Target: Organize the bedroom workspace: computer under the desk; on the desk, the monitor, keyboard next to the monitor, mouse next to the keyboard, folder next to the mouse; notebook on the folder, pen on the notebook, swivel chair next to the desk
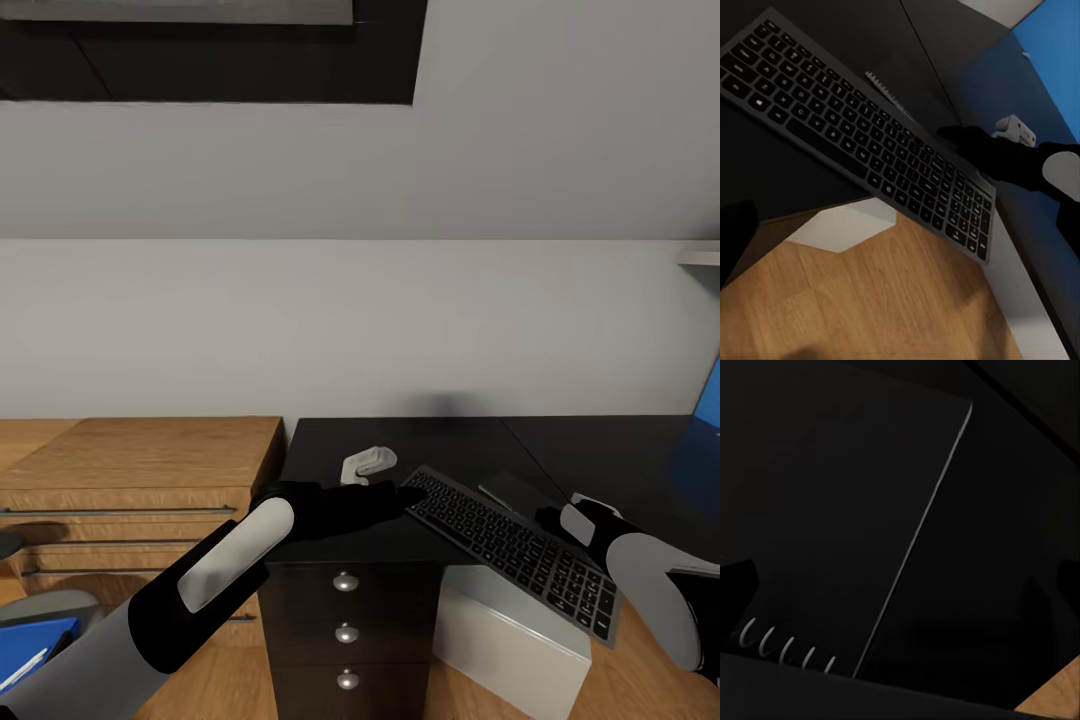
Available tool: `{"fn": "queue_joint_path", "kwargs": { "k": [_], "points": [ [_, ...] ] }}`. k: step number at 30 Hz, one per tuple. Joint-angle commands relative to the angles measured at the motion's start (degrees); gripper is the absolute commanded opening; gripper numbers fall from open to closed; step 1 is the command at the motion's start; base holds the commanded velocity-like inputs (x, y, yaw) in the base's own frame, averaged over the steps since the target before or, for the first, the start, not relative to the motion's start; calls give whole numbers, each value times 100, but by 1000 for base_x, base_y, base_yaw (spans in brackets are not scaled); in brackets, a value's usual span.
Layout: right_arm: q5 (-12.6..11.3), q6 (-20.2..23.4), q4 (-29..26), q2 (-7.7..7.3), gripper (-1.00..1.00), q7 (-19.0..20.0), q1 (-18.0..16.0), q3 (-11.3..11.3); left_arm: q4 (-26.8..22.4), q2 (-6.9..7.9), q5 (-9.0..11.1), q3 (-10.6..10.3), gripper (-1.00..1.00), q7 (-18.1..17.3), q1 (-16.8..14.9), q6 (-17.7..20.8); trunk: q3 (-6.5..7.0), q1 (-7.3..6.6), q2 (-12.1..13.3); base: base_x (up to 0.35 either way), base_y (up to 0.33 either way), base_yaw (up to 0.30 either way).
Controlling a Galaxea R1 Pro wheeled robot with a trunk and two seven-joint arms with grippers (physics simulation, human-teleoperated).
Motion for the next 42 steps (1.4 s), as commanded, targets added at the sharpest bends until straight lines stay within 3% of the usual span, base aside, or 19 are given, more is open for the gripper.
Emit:
{"fn": "queue_joint_path", "kwargs": {
  "k": [1,30,42],
  "points": [
    [-2,31,-14,1,100,-25,-1,-30,-7,3,46,-6,100,45,-7,-9,-7,0,-4,-3,0,0],
    [-2,31,-8,4,100,-25,-1,-30,-7,2,54,-7,100,45,-7,-10,-7,0,-4,-28,0,0],
    [-1,31,-8,4,100,-25,-1,-30,-7,1,54,-7,100,45,-7,-10,-7,0,-4,-154,0,0]
  ]
}}
